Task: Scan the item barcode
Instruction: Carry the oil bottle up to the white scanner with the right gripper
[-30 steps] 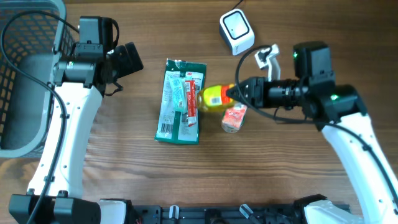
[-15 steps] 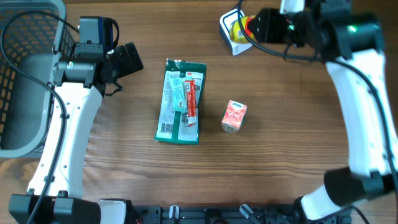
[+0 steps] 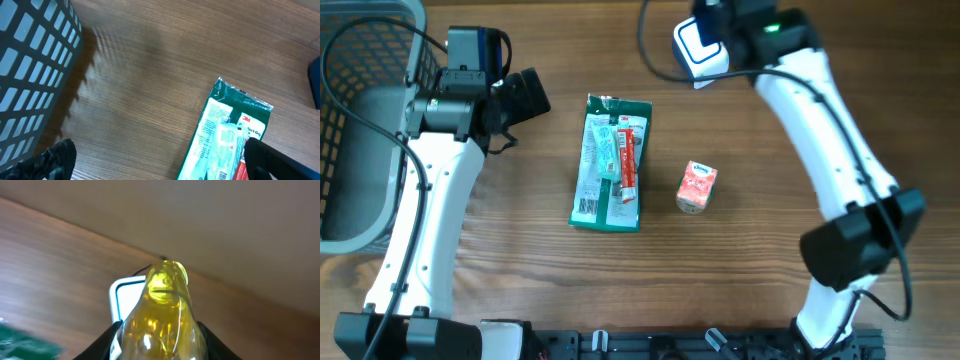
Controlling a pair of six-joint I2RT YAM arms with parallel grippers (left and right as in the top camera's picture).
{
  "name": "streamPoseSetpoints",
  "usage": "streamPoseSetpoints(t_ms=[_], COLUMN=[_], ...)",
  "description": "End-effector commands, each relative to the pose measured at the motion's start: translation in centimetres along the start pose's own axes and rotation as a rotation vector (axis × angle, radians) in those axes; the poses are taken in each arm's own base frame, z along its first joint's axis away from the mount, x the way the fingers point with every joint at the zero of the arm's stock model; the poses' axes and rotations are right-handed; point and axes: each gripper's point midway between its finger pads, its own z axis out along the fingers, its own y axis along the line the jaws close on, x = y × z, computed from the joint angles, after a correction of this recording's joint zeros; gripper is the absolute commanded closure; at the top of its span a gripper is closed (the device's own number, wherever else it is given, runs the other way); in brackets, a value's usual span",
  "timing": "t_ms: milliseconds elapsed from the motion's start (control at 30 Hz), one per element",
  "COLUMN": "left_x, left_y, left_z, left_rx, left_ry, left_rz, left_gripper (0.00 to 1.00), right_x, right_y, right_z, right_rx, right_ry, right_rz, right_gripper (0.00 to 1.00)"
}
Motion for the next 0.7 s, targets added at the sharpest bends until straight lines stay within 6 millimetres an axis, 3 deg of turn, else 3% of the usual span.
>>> streamPoseSetpoints(t_ms=[0,233,667], left_x=[-0.3,-0.3,-0.3], left_y=[0.0,0.0,0.0], left_z=[-0.1,-0.1,-0.1], left_rx=[0.008,0.008,0.008], left_ry=[-0.004,-0.004,-0.004], left_rz=[0.007,0.007,0.007], left_gripper=[0.00,0.00,0.00], right_x=[-0.5,0.4,4.7], right_y=[-0.4,0.1,2.4], right_z=[1.2,4.5,9.1], right_rx=[0.230,0.439,0.435], right_ry=[0.030,0.097,0.176], right_rz=[-0.293,-0.458,-0.464], right_gripper=[0.95,0.95,0.95])
